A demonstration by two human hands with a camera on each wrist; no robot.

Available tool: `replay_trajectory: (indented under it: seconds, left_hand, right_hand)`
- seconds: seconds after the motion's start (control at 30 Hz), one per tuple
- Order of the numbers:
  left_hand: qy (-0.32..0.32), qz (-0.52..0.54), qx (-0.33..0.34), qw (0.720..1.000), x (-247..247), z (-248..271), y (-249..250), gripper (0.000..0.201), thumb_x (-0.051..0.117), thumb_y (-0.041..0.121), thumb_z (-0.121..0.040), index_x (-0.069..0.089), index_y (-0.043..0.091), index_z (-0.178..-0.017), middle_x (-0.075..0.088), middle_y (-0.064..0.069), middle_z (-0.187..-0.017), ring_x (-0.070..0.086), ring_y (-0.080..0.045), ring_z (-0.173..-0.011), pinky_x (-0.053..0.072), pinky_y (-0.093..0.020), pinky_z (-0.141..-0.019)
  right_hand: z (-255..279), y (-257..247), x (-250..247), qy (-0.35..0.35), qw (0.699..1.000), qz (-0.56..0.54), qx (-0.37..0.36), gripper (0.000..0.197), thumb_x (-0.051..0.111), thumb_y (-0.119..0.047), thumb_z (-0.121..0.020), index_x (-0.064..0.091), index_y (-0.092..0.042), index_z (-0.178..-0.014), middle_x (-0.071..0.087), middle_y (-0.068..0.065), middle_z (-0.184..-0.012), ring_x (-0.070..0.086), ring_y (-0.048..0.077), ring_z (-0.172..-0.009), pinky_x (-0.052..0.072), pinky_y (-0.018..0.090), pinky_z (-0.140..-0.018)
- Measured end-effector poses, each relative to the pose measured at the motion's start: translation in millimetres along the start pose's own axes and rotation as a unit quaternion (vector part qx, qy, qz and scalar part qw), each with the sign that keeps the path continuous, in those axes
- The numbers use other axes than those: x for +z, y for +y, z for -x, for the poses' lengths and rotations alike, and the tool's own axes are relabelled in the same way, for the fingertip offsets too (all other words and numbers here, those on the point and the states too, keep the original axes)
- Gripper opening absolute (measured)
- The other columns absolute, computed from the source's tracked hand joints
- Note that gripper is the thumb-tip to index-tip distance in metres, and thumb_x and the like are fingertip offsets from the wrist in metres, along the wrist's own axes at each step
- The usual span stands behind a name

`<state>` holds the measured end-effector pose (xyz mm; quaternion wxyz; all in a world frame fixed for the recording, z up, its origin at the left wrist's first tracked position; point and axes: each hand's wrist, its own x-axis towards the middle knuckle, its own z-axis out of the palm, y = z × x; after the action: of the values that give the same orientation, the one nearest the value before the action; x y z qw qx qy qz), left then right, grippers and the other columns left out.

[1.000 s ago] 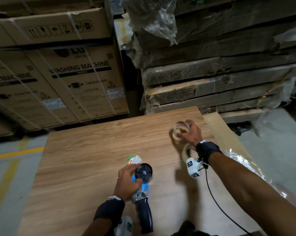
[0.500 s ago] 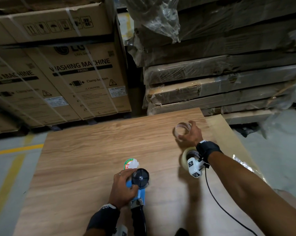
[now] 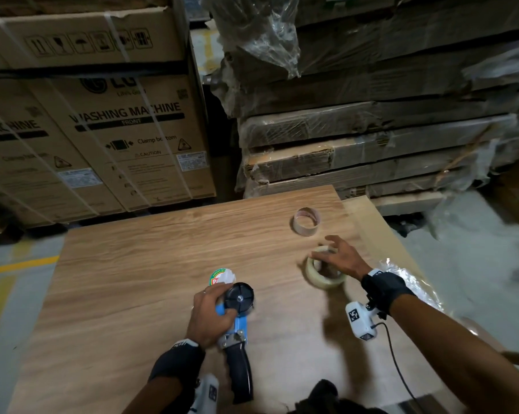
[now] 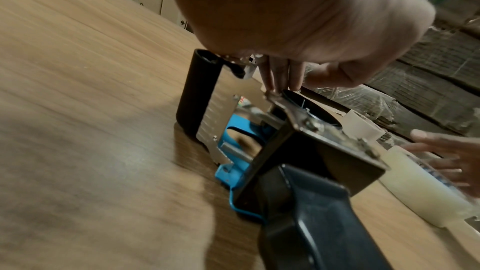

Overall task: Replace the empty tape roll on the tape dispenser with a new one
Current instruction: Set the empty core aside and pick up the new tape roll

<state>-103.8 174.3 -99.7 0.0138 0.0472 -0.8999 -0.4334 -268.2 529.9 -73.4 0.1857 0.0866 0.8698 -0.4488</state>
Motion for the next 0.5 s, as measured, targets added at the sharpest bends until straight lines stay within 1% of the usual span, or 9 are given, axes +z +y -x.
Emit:
replay_trajectory:
  seconds: [0.03,0.07,0.13,0.17,0.23,0.33,0.4,0.47,0.5]
  left_hand:
    - [-0.004,0.005,0.0,1.0,-2,0,3,0.06,0.062,0.031,-0.058,0.071,0.023,-0.117,0.071,0.003,-0.119,0.064,-0.022,-0.112,0.049,-0.042,-0.104]
    - [-0.003,0.011,0.004,1.0,-5,1,7,0.06,0.062,0.031,-0.058,0.072,0.02,-0.117,0.071,0.003,-0.119,0.064,-0.019,-0.112,0.048,-0.038,-0.105]
    - [-0.001,0.024,0.013,1.0,-10,2,16,0.06,0.061,0.029,-0.058,0.073,0.014,-0.115,0.07,0.002,-0.116,0.063,-0.012,-0.108,0.046,-0.028,-0.103]
    - [-0.001,0.031,0.016,0.999,-14,4,20,0.059,0.062,0.027,-0.059,0.073,0.012,-0.115,0.069,0.004,-0.115,0.062,-0.01,-0.107,0.045,-0.025,-0.102]
    - [-0.002,0.041,0.018,0.999,-19,7,25,0.056,0.064,0.021,-0.059,0.073,0.011,-0.114,0.066,0.009,-0.113,0.062,-0.01,-0.107,0.043,-0.02,-0.101]
    - [-0.002,0.053,0.029,0.998,-25,17,23,0.055,0.064,0.015,-0.06,0.073,0.011,-0.113,0.064,0.011,-0.114,0.061,-0.007,-0.107,0.039,-0.008,-0.098]
    - [-0.002,0.061,0.022,0.998,-30,23,21,0.056,0.062,0.016,-0.06,0.073,0.012,-0.115,0.065,0.011,-0.116,0.062,-0.007,-0.107,0.041,-0.009,-0.096]
    - [0.001,0.059,0.017,0.998,-35,29,15,0.057,0.061,0.019,-0.06,0.072,0.015,-0.116,0.067,0.009,-0.118,0.063,-0.01,-0.098,0.046,-0.016,-0.093]
    - [0.002,0.06,0.017,0.998,-37,32,13,0.057,0.06,0.019,-0.06,0.072,0.016,-0.116,0.069,0.007,-0.118,0.062,-0.01,-0.092,0.047,-0.016,-0.09]
  right_hand:
    - [7,4,2,0.0,1.0,0.021,-0.004,0.091,0.093,-0.049,-0.064,0.053,-0.018,-0.139,0.063,0.004,-0.125,0.061,0.023,-0.115,0.047,0.031,-0.097]
    - [13,6,3,-0.001,0.999,0.048,-0.012,0.093,0.094,-0.049,-0.062,0.053,-0.019,-0.14,0.062,0.005,-0.126,0.06,0.024,-0.114,0.048,0.032,-0.096]
    - [24,8,7,0.0,0.995,0.097,-0.023,0.108,0.097,-0.049,-0.054,0.047,-0.02,-0.145,0.059,0.01,-0.132,0.059,0.028,-0.118,0.051,0.038,-0.099]
    - [28,9,10,0.003,0.994,0.111,-0.025,0.116,0.099,-0.049,-0.049,0.044,-0.02,-0.148,0.056,0.012,-0.135,0.058,0.029,-0.12,0.051,0.04,-0.101]
    - [32,12,13,0.003,0.991,0.13,-0.02,0.125,0.1,-0.047,-0.043,0.041,-0.019,-0.15,0.053,0.016,-0.138,0.056,0.032,-0.122,0.05,0.043,-0.104]
    - [42,9,19,0.004,0.99,0.143,-0.014,0.122,0.101,-0.033,-0.05,0.037,-0.017,-0.152,0.048,0.019,-0.14,0.053,0.035,-0.124,0.049,0.043,-0.104]
    - [46,9,25,-0.001,0.989,0.15,-0.009,0.12,0.1,-0.029,-0.054,0.035,-0.017,-0.154,0.045,0.02,-0.142,0.05,0.037,-0.127,0.046,0.042,-0.105]
    - [50,11,32,0.01,0.988,0.156,-0.002,0.121,0.099,-0.031,-0.057,0.031,-0.017,-0.156,0.042,0.022,-0.145,0.047,0.039,-0.131,0.044,0.044,-0.108]
    - [52,11,36,0.018,0.987,0.16,0.002,0.121,0.098,-0.034,-0.059,0.029,-0.018,-0.157,0.04,0.022,-0.147,0.045,0.04,-0.133,0.043,0.045,-0.111]
